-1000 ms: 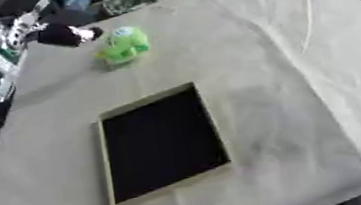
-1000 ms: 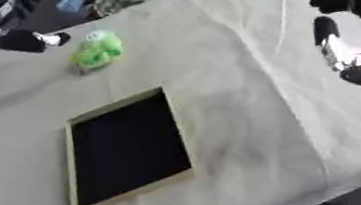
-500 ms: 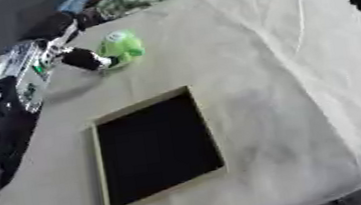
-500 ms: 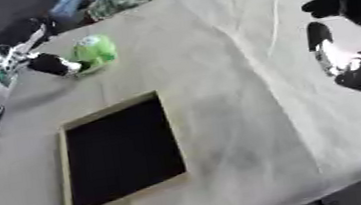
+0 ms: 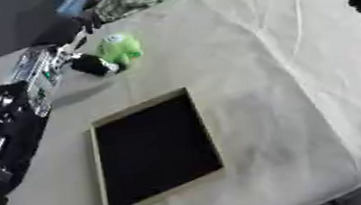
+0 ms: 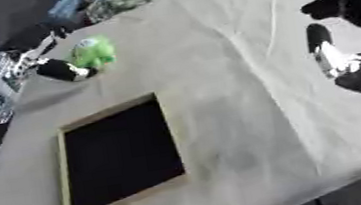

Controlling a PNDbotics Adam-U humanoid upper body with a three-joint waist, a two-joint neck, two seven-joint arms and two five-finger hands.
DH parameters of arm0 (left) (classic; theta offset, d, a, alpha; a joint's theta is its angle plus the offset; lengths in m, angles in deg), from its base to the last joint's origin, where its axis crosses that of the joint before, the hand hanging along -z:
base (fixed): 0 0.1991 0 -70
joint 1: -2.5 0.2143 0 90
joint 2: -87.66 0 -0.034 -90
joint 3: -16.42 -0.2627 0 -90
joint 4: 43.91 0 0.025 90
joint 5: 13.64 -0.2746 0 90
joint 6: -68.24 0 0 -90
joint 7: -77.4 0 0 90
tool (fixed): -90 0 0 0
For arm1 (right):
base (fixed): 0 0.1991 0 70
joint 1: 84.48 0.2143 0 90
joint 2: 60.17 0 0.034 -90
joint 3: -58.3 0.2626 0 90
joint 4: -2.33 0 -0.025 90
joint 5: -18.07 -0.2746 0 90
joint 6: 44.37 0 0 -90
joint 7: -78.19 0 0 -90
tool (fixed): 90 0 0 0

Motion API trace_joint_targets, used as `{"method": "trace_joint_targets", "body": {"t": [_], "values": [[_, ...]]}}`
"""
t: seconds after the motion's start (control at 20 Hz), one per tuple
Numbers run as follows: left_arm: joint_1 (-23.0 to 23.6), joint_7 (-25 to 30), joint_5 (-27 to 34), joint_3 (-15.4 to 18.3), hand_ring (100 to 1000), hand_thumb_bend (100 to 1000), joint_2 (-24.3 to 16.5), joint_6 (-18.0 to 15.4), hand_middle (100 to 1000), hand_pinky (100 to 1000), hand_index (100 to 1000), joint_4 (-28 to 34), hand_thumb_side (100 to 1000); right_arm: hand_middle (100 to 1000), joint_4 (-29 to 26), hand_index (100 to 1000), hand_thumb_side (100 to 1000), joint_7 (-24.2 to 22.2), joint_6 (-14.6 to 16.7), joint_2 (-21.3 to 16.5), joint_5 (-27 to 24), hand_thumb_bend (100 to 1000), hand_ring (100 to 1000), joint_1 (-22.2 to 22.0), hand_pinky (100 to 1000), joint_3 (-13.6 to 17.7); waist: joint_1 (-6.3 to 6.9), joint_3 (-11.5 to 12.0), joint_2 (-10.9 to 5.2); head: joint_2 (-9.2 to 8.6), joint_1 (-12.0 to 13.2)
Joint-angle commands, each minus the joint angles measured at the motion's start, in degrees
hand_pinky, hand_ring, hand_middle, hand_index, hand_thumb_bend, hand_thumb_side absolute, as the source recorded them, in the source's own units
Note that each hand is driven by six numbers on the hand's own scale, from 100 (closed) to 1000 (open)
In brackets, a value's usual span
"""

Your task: Pick up objects on the table and place them in the box.

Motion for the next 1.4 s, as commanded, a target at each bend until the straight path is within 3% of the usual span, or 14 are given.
{"method": "trace_joint_targets", "body": {"t": [0.05, 0.35, 0.75, 1.4], "values": [[-0.71, -2.69, -2.33, 0.37, 783, 596, -0.29, 1.63, 802, 815, 928, 0.06, 548, 818, -0.36, 929, 454, -0.17, 0.10, -0.43, -0.55, 100, 778, 0.70, 782, 0.18, -0.40, -0.09, -0.82, -0.72, 0.09], [-0.13, -6.01, -4.30, 0.43, 750, 536, 0.85, 2.95, 770, 789, 911, -1.42, 538, 817, -0.33, 929, 455, -0.29, 0.11, -0.23, -0.68, 100, 778, 0.80, 782, 0.10, -0.39, -0.43, -0.58, -0.85, 0.23], [1.16, -10.28, -5.69, 0.72, 552, 100, 2.45, 4.06, 546, 681, 766, -3.06, 405, 815, -0.31, 929, 461, -0.26, 0.05, 0.02, -0.78, 100, 777, 0.78, 782, 0.17, -0.41, -0.64, -0.30, -1.14, 0.52], [1.46, -16.44, -6.18, -0.60, 474, 100, 3.05, 5.76, 444, 627, 674, -0.86, 384, 814, -0.24, 930, 463, -0.20, 0.01, 0.22, -0.77, 100, 777, 0.63, 783, 0.34, -0.51, -0.38, -0.30, -1.51, 0.67]]}}
